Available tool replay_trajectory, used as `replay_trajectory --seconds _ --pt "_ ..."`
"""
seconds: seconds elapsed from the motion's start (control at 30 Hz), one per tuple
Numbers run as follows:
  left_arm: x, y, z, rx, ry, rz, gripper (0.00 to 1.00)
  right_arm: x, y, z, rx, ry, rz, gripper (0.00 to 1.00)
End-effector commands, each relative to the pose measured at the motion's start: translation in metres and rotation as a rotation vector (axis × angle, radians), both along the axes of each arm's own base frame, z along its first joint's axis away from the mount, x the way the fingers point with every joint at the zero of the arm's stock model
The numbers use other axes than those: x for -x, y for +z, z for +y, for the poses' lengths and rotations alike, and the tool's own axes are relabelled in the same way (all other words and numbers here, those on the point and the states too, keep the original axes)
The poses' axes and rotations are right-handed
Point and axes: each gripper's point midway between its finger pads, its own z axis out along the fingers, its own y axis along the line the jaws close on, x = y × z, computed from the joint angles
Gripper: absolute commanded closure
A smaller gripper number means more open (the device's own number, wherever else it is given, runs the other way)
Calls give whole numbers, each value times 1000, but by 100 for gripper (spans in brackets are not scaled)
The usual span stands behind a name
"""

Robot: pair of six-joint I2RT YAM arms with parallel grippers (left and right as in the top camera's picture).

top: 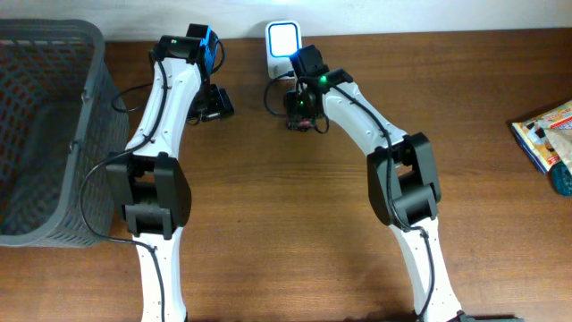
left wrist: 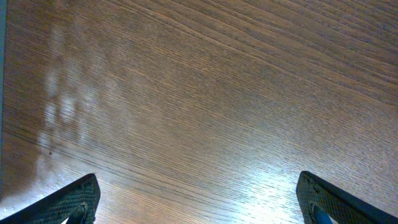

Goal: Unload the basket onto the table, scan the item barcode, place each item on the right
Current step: 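Hold the black-and-orange packet up to the white scanner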

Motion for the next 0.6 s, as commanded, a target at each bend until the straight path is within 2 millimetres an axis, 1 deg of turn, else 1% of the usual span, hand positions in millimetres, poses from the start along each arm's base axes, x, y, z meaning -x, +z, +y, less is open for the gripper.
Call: replay_trajectory --seconds 0.0,0.03,0.07,0.1,0.13,0.17,0.2,0.23,0.3,0.33,0.37,0.4,0.43,0.47,0.53,0.57 --pt "-3 1 -1 -9 4 -10 1 -8 60 -29 -38 -134 -52 68" --pt "-3 1 -1 -9 4 -10 1 -9 74 -41 -47 -162 -58 68" --pt "-3 1 -1 -9 4 -10 1 -9 91 -61 -53 -201 -62 68" --pt "-3 1 -1 -9 4 -10 1 -8 102 -78 -53 -229 -63 68" --pt "-3 1 -1 -9 4 -10 1 -5 114 -103 -48 -271 -56 75" --pt "-3 1 -1 -9 4 -10 1 -2 121 -124 -47 -308 -44 75" --pt "-3 1 -1 -9 4 -10 1 2 124 -135 -66 -317 -23 74" --pt "-3 1 -1 -9 5 -10 1 7 124 -129 -113 -242 4 70" --pt "-3 1 -1 -9 4 -10 1 15 116 -118 -126 -209 45 66" --pt "-3 1 -1 -9 4 -10 1 15 113 -113 -132 -216 51 57" --pt "-3 1 -1 -9 4 -10 1 14 105 -92 -165 -259 63 38" --pt "-3 1 -1 -9 4 -10 1 12 102 -80 -172 -246 55 34" --pt "-3 1 -1 -9 4 -10 1 10 95 -67 -172 -231 44 32" --pt "-3 1 -2 -9 2 -10 1 8 85 -55 -153 -237 39 30" --pt "-3 1 -2 -9 2 -10 1 9 51 -50 -25 -331 39 30" --pt "-3 1 -2 -9 2 -10 1 11 38 -44 -4 -338 48 30"
